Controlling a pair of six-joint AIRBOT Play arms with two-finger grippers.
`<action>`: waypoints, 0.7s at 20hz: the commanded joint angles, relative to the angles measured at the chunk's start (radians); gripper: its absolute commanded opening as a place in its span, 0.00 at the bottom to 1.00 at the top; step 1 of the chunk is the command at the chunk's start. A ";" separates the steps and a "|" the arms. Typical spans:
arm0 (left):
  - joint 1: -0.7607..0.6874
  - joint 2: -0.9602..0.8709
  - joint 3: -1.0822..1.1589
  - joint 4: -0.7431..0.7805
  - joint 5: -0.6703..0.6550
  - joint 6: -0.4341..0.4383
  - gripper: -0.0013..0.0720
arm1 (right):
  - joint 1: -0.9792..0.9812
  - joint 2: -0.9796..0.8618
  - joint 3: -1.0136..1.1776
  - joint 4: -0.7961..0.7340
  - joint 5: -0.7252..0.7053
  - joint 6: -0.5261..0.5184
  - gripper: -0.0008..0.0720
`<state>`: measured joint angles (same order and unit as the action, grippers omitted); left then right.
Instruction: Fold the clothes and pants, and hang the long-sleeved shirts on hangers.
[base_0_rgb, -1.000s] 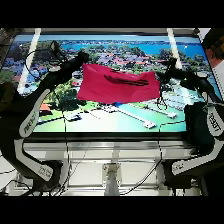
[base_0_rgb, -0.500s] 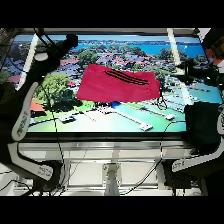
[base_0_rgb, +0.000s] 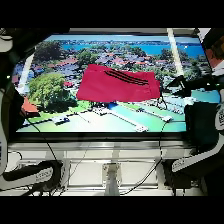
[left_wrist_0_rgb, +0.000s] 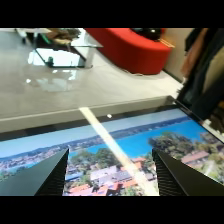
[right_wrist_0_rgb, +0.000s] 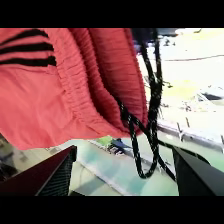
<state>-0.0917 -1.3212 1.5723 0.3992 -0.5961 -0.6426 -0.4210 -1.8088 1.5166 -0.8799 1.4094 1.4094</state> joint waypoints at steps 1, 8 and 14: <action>0.000 0.045 0.001 0.013 -0.074 0.000 0.82 | 0.064 -0.084 0.069 -0.012 0.004 -0.043 0.96; 0.000 0.043 0.001 0.013 -0.161 -0.011 0.82 | 0.087 -0.240 0.260 0.008 0.131 -0.036 0.96; 0.000 0.043 0.001 0.013 -0.191 -0.012 0.82 | 0.092 -0.289 0.299 0.003 0.155 -0.024 0.96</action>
<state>-0.0917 -1.2789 1.5723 0.4122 -0.7650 -0.6540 -0.3328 -2.0754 1.7981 -0.8799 1.5471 1.3796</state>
